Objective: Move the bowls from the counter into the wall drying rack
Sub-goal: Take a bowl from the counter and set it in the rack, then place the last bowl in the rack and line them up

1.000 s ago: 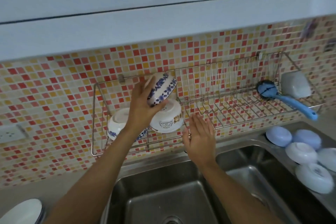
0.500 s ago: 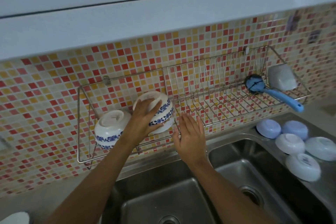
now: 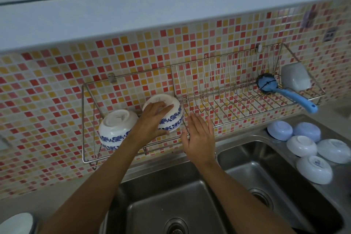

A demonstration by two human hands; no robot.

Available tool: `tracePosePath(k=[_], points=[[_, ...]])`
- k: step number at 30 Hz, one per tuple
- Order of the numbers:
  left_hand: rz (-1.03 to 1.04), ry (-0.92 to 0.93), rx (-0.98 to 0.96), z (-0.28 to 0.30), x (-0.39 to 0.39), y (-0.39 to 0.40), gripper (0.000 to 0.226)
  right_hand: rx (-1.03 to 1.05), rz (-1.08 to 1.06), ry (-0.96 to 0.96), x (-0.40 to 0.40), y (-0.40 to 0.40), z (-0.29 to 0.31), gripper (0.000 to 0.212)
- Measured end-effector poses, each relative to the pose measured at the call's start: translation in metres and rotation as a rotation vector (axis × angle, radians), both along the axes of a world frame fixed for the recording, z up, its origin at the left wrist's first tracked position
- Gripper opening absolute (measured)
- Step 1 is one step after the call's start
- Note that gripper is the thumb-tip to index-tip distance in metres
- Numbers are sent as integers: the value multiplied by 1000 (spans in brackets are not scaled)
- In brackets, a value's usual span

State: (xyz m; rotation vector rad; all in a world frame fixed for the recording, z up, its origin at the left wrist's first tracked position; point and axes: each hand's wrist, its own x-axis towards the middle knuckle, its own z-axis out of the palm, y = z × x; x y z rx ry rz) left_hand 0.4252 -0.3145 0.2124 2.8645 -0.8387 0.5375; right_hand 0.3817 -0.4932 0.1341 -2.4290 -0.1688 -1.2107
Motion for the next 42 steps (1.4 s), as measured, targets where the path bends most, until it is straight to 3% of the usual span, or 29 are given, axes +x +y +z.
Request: tracePosePath(k=[5,11,17,23,28,33,38,42], points=[[-25,6,-30,3,-4,1,86,-10,-6,23,-2,-1,2,47],[15,45,-305,0,-17,22,65,-16,-7,40,-3,1,2,48],[250,-152,-317,-10,-43,71,39,-26,0,54,-4,1,2,50],[318,-48,-184,-17,-52,87,59,-52,-18,103,-11,1,6,50],[392,37,-170,-23,-57,83,56,-60,-40,207,-18,4,11,55],[442,-102,0,-43,-90,91,57,12,47,264,-47,18,-10,58],[456,-119,-78,-76,-131,106,53,100,63,317,-79,52,-29,66],[434,-66,-125,-95,-162,130,56,58,173,470,-92,101,-64,69]])
